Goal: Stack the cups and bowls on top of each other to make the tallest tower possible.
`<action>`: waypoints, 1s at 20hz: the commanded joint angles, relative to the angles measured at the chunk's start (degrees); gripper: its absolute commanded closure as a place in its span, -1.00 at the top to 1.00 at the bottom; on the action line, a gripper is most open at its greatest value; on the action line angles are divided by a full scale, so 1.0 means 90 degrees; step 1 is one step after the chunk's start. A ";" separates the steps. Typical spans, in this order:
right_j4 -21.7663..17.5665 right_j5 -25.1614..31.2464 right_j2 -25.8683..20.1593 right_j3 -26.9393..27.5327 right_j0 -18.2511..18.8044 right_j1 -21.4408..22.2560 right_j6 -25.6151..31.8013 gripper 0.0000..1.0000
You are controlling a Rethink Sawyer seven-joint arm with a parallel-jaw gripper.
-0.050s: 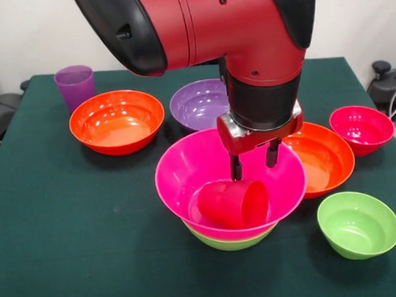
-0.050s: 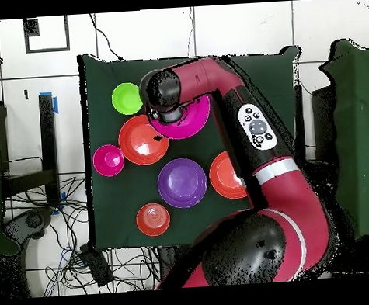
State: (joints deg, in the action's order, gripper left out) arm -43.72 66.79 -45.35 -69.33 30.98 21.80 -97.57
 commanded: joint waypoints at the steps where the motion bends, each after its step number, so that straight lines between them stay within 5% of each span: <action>1: -0.0096 -0.0551 0.0437 0.0427 -0.0208 -0.0071 -0.0024 1.00; 15: 0.0103 -0.0466 0.0507 0.0144 -0.0011 0.0071 0.0003 1.00; 20: 0.0192 0.0094 0.0645 0.0109 -0.0126 0.0389 -0.0074 1.00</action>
State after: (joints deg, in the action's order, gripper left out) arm -42.77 65.97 -44.84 -68.73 31.12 22.41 -97.57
